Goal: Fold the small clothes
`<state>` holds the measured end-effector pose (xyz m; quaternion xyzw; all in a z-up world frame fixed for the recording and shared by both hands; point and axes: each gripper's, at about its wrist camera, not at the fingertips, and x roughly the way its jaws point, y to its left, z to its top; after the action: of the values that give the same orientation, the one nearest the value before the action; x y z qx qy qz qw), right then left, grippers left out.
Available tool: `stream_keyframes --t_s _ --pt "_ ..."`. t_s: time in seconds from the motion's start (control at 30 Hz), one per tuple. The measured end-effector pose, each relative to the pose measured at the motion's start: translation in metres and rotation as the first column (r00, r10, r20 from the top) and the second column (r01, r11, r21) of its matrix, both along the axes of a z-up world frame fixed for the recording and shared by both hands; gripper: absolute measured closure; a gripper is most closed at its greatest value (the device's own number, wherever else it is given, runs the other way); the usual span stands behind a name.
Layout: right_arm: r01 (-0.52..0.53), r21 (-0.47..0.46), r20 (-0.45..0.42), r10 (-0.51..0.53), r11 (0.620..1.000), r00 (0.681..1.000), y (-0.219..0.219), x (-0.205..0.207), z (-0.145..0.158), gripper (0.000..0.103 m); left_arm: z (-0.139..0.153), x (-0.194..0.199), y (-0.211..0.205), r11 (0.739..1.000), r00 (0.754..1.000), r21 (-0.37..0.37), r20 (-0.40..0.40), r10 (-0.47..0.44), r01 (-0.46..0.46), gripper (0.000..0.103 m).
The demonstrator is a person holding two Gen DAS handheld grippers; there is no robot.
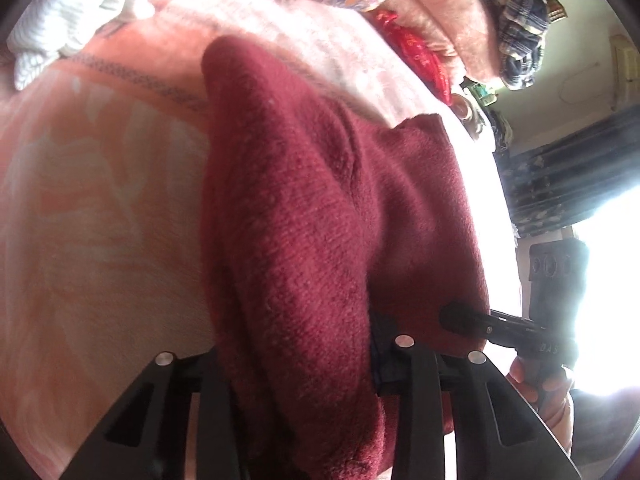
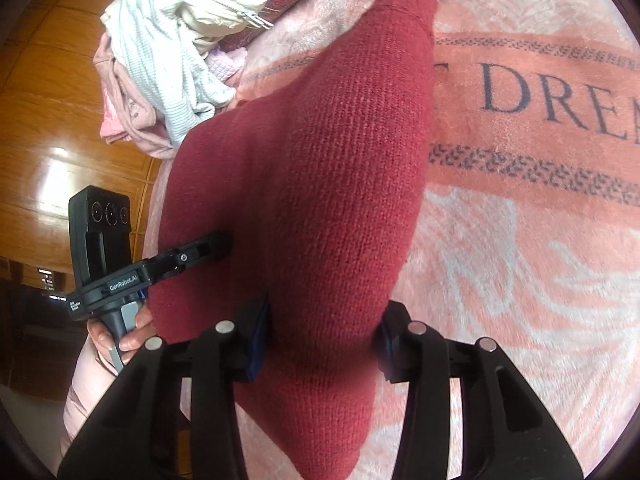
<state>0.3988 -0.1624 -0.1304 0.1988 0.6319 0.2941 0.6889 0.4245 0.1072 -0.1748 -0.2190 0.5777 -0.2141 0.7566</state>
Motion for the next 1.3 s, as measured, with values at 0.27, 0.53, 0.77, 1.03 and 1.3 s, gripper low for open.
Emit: stream_keyframes --t_s 0.27,0.53,0.77,1.03,1.3 --pt "0.002 -0.041 0.04 0.0 0.999 0.999 -0.064 -0.046 0.035 0.063 0.026 -0.039 -0.057 0.996 0.999 -0.08 0.019 -0.044 0.045 0.07" --pt "0.042 -0.057 0.044 -0.04 0.997 0.998 -0.148 -0.106 0.051 0.062 0.039 -0.092 -0.131 0.986 0.991 -0.111 0.043 -0.123 0.127 0.07" --pt "0.086 -0.077 -0.024 -0.088 0.993 0.996 -0.178 -0.128 -0.003 0.06 -0.017 -0.112 -0.155 0.992 0.994 -0.084 -0.047 -0.095 0.09 0.066" --pt "0.135 -0.071 0.015 -0.134 0.988 0.991 -0.188 -0.143 -0.007 0.047 -0.036 -0.111 -0.158 0.994 0.999 -0.103 -0.031 -0.044 0.04 0.055" --pt "0.16 -0.175 0.112 -0.142 0.971 0.984 -0.189 -0.196 0.034 0.041 0.011 -0.149 -0.159 0.99 0.996 0.141 0.089 0.002 -0.014 0.032"
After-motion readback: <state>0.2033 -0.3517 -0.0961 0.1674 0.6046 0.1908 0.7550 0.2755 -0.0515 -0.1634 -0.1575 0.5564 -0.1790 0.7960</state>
